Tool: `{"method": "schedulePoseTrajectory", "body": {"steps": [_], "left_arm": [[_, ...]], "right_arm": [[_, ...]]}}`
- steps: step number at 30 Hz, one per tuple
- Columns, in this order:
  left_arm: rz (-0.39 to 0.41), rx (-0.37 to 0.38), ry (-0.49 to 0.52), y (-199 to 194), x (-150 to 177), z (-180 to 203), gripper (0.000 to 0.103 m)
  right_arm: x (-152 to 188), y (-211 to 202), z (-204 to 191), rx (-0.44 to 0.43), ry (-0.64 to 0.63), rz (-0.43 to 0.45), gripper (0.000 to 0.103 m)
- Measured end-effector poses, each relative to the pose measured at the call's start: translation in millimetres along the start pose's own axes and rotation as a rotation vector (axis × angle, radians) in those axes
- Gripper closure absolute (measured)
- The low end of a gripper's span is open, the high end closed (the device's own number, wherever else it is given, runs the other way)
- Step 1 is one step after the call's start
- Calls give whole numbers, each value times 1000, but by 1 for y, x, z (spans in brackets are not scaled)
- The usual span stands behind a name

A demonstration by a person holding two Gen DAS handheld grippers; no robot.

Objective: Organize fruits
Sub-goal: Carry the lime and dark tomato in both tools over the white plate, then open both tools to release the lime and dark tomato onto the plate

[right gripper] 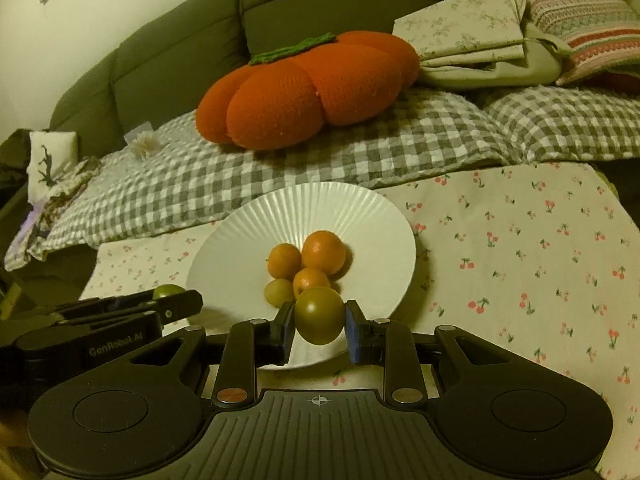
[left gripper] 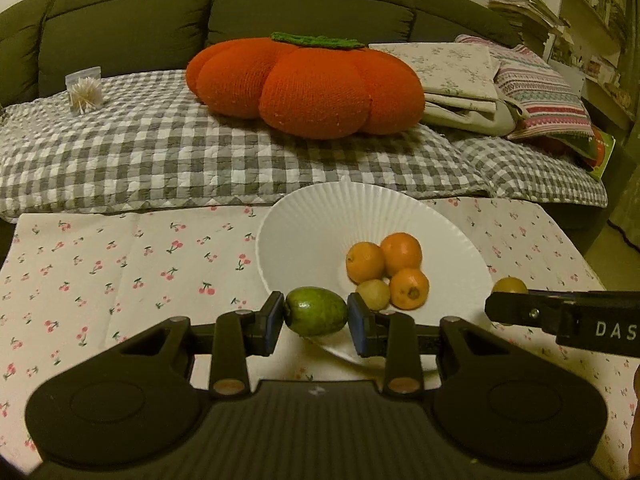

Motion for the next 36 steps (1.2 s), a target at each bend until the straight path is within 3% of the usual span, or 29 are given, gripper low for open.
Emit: {"method": "schedulePoseTrajectory", "body": {"steps": [17,24,28,36], "left_arm": [[7,23,93,35,-6,14,70],[5,24,84,35,-7,12,69],[29,25,65,29,-9,11,40],[39,32,34,19,-11,5,40]], "right_arm": [[-13,49,5,70,-97,-49,78],[-15,44,8,85,-80,-27,71],[-19,37,10,79,-65,-6,69],[-22,22,13,65,-13,8,69]]}}
Point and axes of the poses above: each gripper's, at about its wrist camera, not at the fingertips, and y roughly the way its jaws point, z to its right, x to its underside, the point moved 4 cm from there along y, roughly the way its jaws point, and after that the axes turned 11 degrees about -z, right-handed, at the moved point
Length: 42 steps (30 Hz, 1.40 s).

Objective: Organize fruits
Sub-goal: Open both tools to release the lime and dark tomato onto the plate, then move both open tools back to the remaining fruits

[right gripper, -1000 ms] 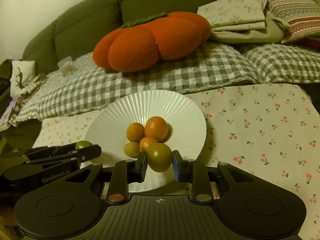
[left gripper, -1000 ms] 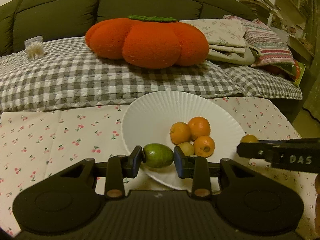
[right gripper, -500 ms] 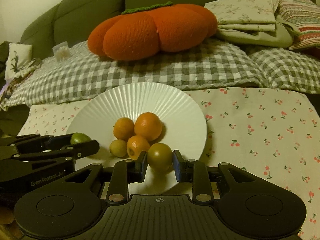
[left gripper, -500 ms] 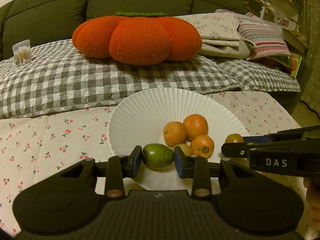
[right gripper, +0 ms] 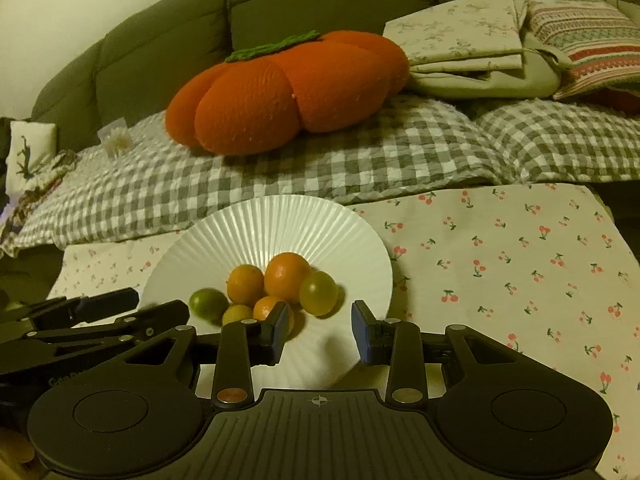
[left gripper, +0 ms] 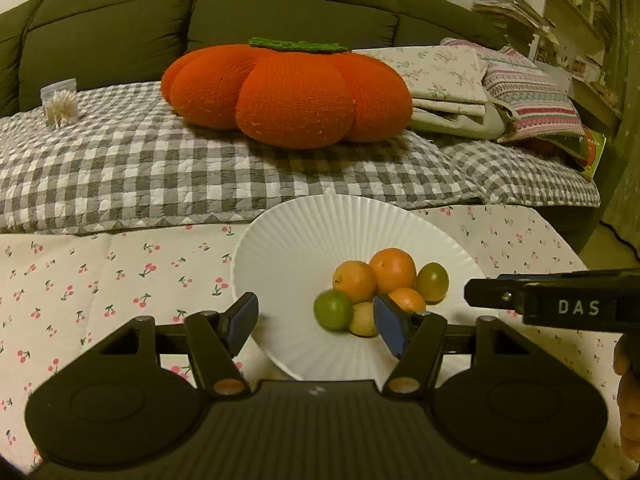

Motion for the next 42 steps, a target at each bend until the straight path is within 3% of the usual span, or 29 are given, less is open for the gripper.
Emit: {"method": "schedulePoseTrajectory", "body": {"steps": [8,14,23,42], "left_arm": [[40,32,-85,-23,-5,-20,40],[24,29,-103,-33,3,-23,40],[-27,1,-109,-52,28,-24,40],[-169,27,-131,-73,102,-11,40]], "right_arm": [[-1,-20,13,-31,87,26,69],[9,-25,6,-46,96,5,69],[33,-41,-17,-82,55,-20,69],[69,-57,-60,-138,-68,-82,69]]}}
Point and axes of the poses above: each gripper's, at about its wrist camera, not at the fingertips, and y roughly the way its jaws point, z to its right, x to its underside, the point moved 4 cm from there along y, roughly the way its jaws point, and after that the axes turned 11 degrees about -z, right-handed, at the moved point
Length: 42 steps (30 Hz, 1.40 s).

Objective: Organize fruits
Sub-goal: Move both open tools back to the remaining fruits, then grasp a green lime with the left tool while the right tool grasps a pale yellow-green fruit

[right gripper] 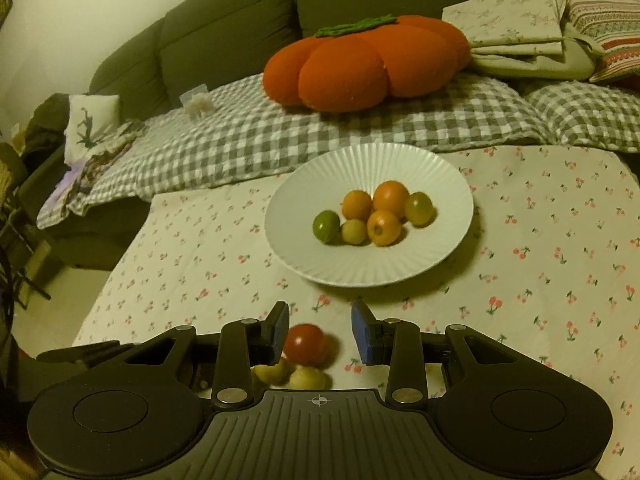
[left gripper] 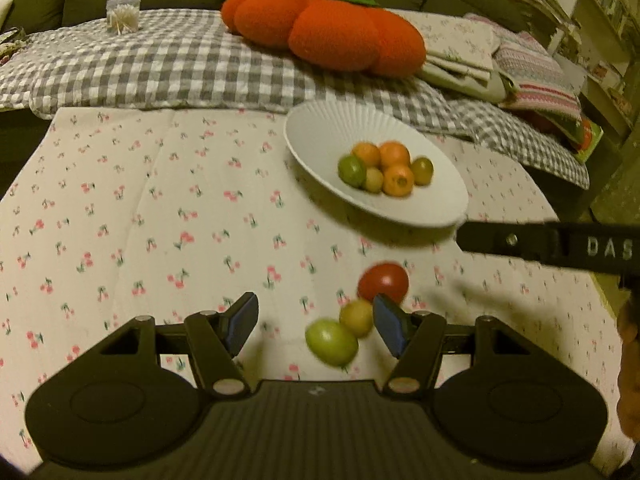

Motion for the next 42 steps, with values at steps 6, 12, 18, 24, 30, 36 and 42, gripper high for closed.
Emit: {"method": "schedulePoseTrajectory", "body": {"steps": [6,12,18,24,30,36,42], "left_arm": [[-28,-11,50,6,16,10,40],[-42,-37,85,14,22,13,40],[-40,-56,102,22,22,14,40],[-44,-71,113,30,22,13,41],[-29,-82,124,33,20,13,44],[-21,-88,143,33,19,13,66],[-21,-89,140,32,19,12,70]], "right_arm": [[18,8,-8,-2,-15,-56,67],[25,17,-12,13,-32,-85,42],[29,28,-12,2,-26,-119,42],[32,42,-9,18,-10,-156,41],[35,49,-10,33,-17,-169,37],[35,58,-13,25,-26,-174,39],[35,62,-16,20,-41,-173,63]]}}
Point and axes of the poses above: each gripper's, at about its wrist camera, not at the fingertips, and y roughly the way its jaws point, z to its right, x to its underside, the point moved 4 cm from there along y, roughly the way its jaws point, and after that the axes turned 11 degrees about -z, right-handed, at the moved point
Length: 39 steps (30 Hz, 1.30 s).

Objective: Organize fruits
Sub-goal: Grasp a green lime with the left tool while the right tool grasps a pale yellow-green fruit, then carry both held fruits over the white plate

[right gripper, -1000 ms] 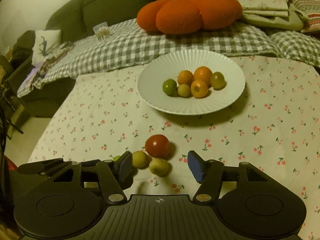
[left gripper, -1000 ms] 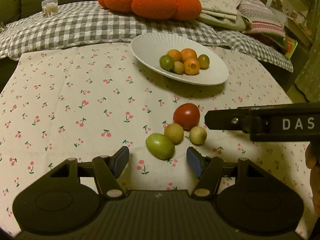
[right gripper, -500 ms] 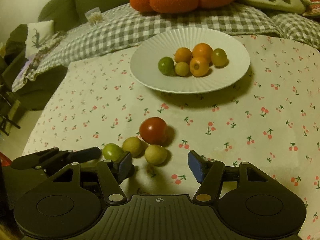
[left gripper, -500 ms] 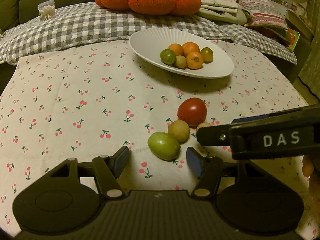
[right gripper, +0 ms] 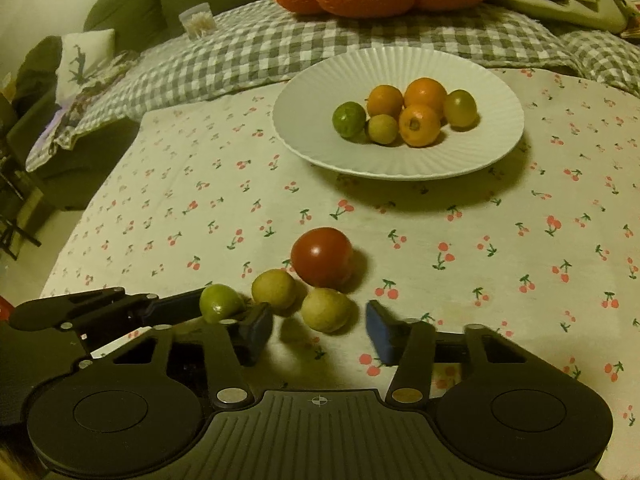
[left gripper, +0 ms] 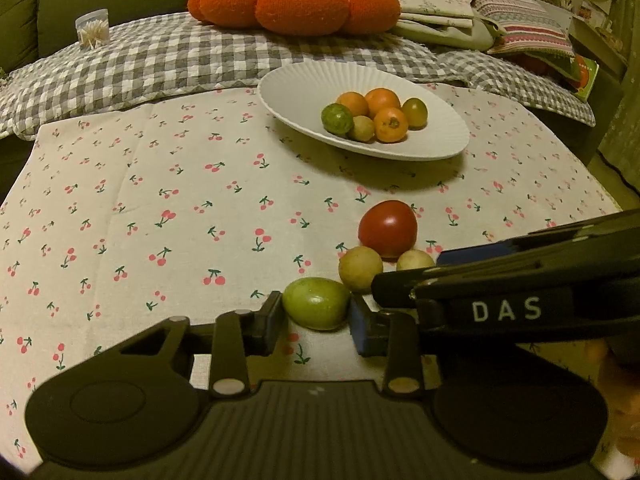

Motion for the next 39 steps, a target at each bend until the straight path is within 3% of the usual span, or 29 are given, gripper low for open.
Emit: {"method": "schedulePoseTrajectory", "body": {"steps": [5,18,39], "left_arm": [[0,-7,7,0,0,1,70],[7,-4,-8,-4,0,-1,71],[82,51,-40,-40,-16,-4,71]], "right_arm": [[-1,2,-1,6,-8,2,77],[-2,-7,-3,-3,-13,23,77],[-10,-42,7,-46,20,104,77]]}}
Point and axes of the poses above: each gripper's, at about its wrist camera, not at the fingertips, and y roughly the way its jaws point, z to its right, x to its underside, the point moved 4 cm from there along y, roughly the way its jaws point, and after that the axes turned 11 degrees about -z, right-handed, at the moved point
